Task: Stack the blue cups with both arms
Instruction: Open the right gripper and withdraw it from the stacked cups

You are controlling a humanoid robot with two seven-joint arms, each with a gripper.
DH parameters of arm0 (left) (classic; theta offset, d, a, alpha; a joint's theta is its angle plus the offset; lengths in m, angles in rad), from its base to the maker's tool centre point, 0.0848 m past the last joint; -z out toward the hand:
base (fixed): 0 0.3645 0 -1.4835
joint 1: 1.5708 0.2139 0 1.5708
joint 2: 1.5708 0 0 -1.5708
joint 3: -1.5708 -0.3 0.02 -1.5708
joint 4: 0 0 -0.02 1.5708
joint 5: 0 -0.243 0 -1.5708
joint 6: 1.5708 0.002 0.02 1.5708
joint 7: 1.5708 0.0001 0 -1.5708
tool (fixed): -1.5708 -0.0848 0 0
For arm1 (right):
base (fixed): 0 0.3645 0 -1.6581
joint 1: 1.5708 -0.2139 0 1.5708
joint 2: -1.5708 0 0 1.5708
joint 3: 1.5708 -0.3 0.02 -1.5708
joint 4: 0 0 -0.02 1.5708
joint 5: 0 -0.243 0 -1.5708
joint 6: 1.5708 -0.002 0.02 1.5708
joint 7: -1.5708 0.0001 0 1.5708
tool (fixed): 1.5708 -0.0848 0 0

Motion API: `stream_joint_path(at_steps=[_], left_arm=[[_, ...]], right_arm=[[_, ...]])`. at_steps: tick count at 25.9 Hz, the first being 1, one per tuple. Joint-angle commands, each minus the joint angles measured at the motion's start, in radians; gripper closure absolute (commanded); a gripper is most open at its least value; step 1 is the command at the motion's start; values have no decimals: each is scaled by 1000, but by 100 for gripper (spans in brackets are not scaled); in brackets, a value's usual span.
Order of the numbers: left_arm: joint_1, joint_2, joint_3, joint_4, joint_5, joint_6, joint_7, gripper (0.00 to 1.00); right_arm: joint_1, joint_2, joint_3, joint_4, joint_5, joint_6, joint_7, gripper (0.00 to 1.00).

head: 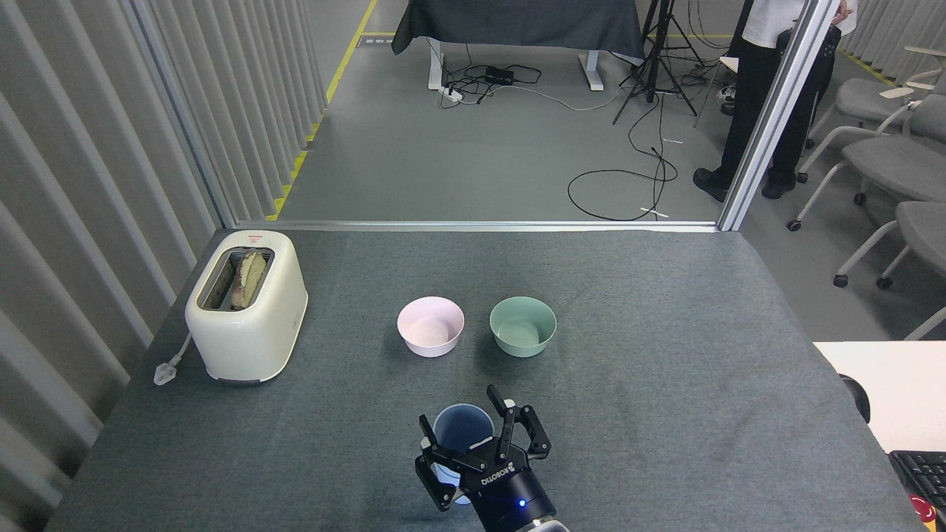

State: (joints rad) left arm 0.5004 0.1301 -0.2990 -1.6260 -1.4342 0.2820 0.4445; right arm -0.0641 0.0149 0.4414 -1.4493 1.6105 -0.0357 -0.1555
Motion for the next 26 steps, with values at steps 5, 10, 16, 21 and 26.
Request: stream_joint_path(at_steps=[5, 10, 16, 21, 26], left_arm=[[0, -3, 1, -3, 0, 0, 0, 0], [-16, -1, 0, -3, 0, -3, 0, 0], [-42, 2, 0, 2, 1, -7, -1, 0], [-49, 6, 0, 17, 0, -3, 0, 0], [-51, 3, 1, 28, 1, 0, 0, 0]], right_arm=[[27, -79, -213, -131, -86, -32, -39, 0], [251, -191, -385, -92, -113, -132, -180, 0], [510, -176, -423, -60, -110, -135, -340, 0], [560, -130, -435, -45, -112, -135, -388, 0], [560, -135, -440, -46, -115, -135, -383, 0]])
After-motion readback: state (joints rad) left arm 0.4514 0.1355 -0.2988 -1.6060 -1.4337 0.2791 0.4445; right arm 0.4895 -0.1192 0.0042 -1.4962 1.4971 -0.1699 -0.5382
